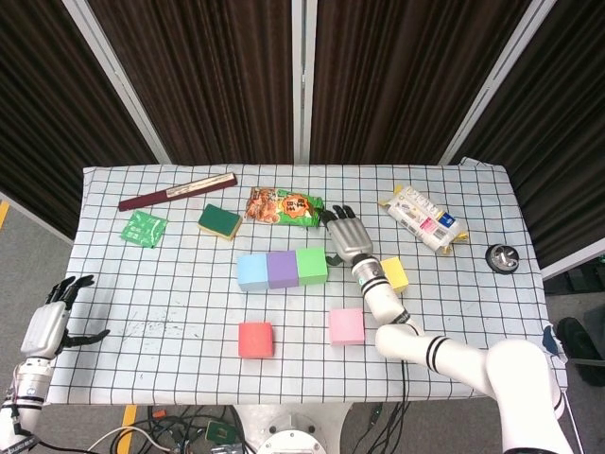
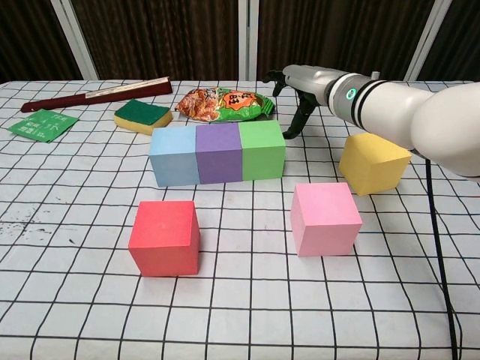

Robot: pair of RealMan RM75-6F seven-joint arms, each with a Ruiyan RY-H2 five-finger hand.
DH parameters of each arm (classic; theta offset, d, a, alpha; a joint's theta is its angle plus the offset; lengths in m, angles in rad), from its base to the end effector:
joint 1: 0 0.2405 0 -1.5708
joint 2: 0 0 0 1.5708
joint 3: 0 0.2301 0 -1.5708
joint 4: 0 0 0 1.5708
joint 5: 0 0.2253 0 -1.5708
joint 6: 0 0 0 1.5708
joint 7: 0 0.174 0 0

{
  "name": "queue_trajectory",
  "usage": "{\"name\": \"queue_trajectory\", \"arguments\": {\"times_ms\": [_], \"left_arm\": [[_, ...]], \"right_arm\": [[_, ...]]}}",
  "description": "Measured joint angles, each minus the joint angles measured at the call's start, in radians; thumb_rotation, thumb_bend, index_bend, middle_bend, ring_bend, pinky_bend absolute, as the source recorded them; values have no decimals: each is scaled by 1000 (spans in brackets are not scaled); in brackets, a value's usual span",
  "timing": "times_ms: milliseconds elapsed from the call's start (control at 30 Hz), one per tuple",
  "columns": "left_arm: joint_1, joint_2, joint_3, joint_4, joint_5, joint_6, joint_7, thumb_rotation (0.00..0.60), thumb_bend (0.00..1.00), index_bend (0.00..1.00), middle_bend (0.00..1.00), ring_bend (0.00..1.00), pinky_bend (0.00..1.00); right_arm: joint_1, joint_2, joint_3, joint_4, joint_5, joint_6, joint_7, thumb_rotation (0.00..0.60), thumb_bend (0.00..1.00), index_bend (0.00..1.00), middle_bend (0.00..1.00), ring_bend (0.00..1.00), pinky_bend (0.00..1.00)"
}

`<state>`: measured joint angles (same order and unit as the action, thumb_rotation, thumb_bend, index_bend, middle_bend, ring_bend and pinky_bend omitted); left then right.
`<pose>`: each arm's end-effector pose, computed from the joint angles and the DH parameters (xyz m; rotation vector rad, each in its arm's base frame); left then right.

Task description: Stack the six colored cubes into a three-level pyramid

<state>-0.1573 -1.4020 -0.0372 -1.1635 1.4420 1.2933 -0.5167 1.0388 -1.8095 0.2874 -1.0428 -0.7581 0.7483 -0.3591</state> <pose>-0.3603 0.2342 0.0682 -1.2572 -1.3097 -1.0432 -0.0792 -0.4345 -0.0947 1.7975 -1.1054 0.8506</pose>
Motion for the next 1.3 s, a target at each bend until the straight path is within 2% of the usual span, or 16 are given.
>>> {"name": "queue_trajectory", "arguments": {"times_ms": [1067,1300], "left_arm": [[0,-5,1,5,2,0,-4,600,0,133,161,42,60],[1,-5,0,6,1,2,-8,600,0,133,161,42,60]], "right_arm": [[-24,24,-11,-84,-25,26,-23,600,146,0,164,0,0],[-31,66,-9,-128,-18,32,-37,600,146,0,160,0,0]]}}
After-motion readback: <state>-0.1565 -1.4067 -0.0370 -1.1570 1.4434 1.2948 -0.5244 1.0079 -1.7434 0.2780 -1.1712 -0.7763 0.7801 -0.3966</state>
